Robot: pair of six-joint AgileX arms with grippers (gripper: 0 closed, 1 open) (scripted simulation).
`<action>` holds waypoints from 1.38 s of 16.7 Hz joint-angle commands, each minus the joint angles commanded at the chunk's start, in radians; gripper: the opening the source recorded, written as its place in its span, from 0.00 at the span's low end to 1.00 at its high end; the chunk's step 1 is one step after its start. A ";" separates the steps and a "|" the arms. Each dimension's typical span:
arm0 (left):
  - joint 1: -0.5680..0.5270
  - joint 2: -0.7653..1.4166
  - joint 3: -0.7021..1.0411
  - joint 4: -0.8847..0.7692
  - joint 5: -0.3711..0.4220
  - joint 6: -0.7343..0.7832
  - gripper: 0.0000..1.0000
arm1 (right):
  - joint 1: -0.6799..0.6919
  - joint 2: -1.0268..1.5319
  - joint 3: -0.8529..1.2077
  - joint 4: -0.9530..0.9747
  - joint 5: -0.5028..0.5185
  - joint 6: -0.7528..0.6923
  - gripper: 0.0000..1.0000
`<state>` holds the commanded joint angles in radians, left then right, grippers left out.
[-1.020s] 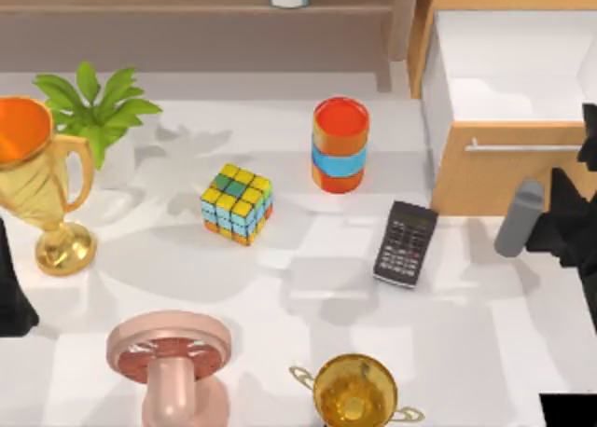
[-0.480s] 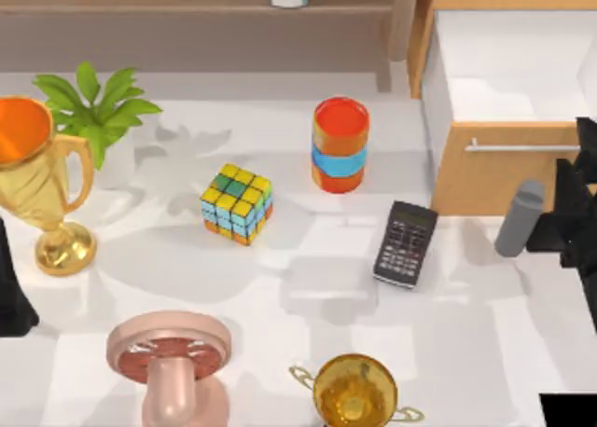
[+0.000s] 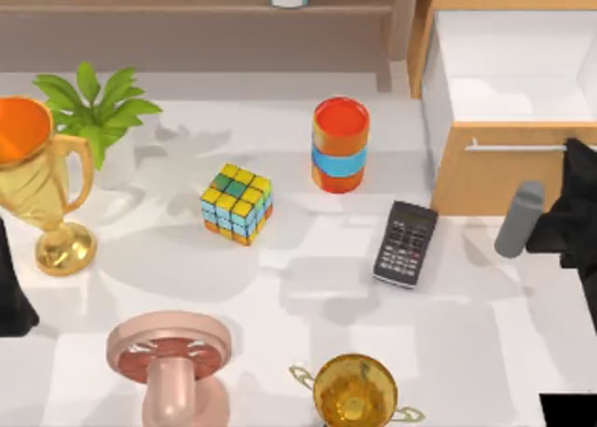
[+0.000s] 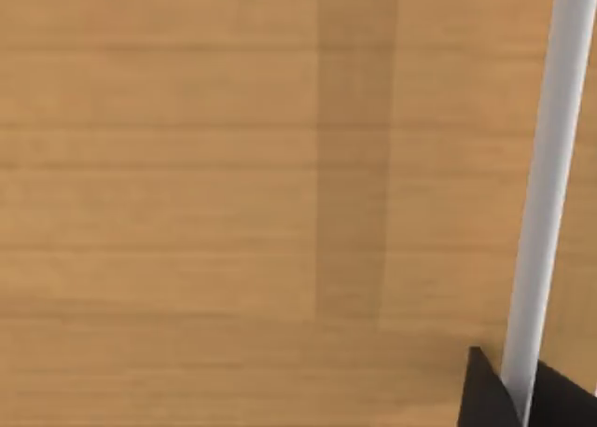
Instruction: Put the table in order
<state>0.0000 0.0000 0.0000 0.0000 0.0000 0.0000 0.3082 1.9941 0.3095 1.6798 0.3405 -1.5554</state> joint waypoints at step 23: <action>0.000 0.000 0.000 0.000 0.000 0.000 1.00 | -0.068 0.083 0.258 -0.183 -0.068 0.004 0.00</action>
<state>0.0000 0.0000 0.0000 0.0000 0.0000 0.0000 0.2399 2.0772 0.5677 1.4970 0.2728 -1.5516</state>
